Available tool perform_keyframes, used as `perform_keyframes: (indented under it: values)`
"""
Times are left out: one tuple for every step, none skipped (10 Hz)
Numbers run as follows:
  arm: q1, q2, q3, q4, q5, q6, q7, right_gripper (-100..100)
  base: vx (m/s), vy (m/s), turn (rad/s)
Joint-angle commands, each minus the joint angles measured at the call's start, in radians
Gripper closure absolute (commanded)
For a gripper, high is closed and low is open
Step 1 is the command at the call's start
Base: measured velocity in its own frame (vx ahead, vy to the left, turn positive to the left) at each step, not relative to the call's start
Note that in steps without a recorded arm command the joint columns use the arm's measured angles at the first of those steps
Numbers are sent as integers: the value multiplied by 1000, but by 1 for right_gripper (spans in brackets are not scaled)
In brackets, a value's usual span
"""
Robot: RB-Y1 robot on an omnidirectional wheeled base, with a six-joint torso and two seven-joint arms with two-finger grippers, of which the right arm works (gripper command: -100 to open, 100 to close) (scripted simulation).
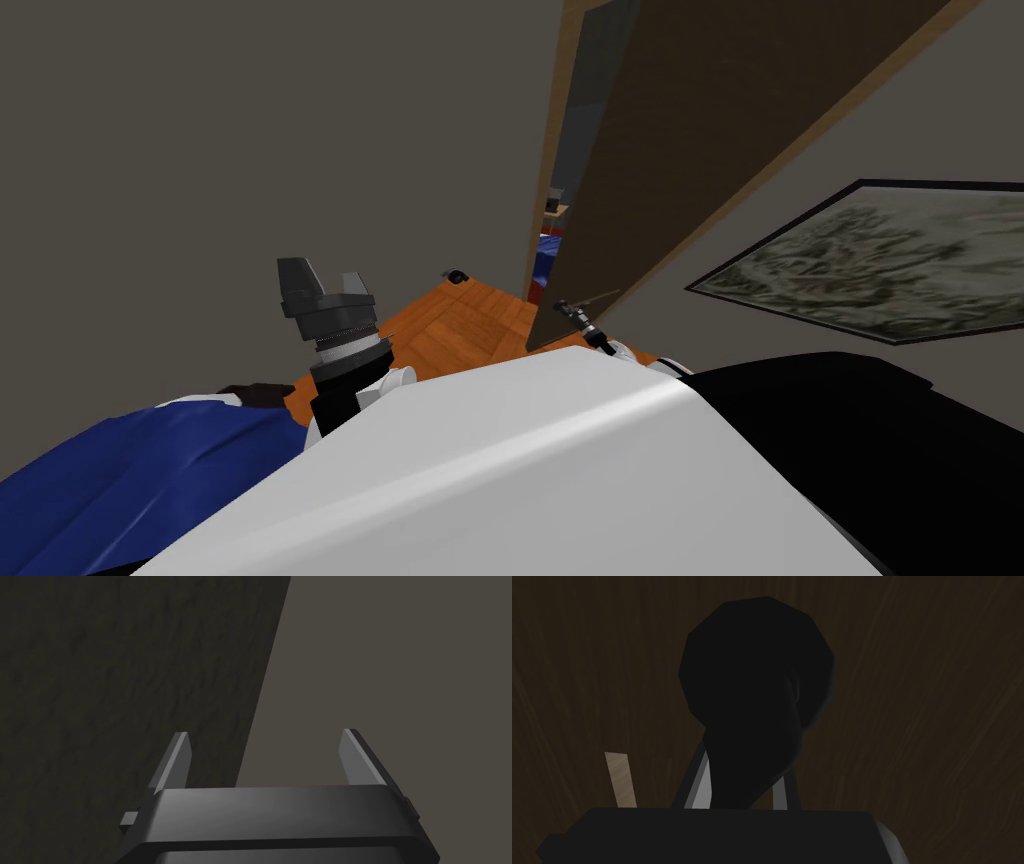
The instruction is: Pull the door open
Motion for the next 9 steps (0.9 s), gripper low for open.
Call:
perform_keyframes:
  values:
    - [0,0,0,0,0,0,0,100,-100,-44,48]
    - [4,-2,2,8,1,-12,-3,100,-128,-73,168]
    - [5,-3,2,10,1,-15,-4,100,-195,-88,158]
    - [7,-5,2,14,1,-23,-6,100,-198,-85,176]
    - [8,-8,3,19,1,-31,-7,100,-178,-83,148]
    - [10,-10,3,23,1,-39,-9,100,-178,-84,180]
    - [11,-12,3,26,2,-44,-10,100,-178,-76,124]
    - [13,-14,4,31,2,-52,-12,100,-159,-86,151]
    - [15,-17,4,36,2,-61,-13,100,-171,-111,200]
